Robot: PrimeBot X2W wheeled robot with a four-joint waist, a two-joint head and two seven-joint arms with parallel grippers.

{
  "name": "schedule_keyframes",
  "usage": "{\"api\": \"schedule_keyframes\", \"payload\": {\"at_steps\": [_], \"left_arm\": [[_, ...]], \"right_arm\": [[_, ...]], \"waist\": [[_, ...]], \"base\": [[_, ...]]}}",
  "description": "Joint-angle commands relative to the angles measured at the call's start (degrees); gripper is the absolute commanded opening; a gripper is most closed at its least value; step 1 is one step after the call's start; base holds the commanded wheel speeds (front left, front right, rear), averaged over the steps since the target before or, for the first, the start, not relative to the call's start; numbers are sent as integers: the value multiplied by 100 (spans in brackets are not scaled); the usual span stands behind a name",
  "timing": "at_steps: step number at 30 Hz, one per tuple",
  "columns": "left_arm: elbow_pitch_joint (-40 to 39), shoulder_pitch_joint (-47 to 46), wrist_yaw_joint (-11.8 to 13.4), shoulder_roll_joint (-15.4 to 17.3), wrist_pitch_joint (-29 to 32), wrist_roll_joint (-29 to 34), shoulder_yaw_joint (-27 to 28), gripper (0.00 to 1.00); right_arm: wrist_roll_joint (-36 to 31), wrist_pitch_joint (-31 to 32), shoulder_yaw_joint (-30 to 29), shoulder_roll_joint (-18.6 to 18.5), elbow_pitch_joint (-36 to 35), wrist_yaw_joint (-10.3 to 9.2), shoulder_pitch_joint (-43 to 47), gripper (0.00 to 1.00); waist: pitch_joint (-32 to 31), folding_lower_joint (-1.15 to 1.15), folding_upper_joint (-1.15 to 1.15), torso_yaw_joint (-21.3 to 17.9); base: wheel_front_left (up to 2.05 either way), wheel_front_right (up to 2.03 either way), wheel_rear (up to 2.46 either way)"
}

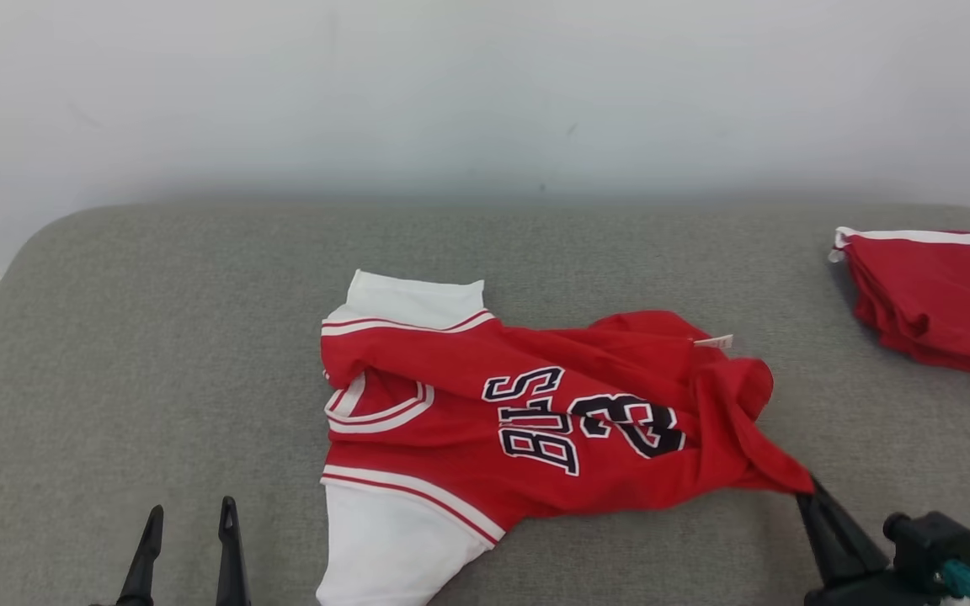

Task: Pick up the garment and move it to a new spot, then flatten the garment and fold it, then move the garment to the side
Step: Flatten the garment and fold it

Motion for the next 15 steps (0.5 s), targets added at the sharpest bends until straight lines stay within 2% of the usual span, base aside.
{"api": "schedule_keyframes", "payload": {"at_steps": [1,7,10,12,15], "left_arm": [[-26,81,28,-7,-19,-2,6,100],[-76,167,38,-7,-19,-23,8,100],[-114,172,66,-7,-19,-26,-31,100],[-120,163,66,-6,-19,-27,-17,100],[-126,157,77,-7,-19,-44,-24,100]], "right_arm": [[161,87,69,-59,-193,-15,182,0],[666,663,-121,-381,-1459,-15,1001,0],[930,912,-406,-394,-1981,-15,1373,0],[1227,1113,-583,-246,-2262,-16,1599,0],[1373,1390,-738,-222,-2401,-15,1858,0]], "waist": [[-115,0,0,-157],[-85,0,0,-296],[-70,0,0,-309],[-62,0,0,-311],[-53,0,0,-293]], "base": [[0,0,0],[0,0,0],[0,0,0],[0,0,0],[0,0,0]]}}
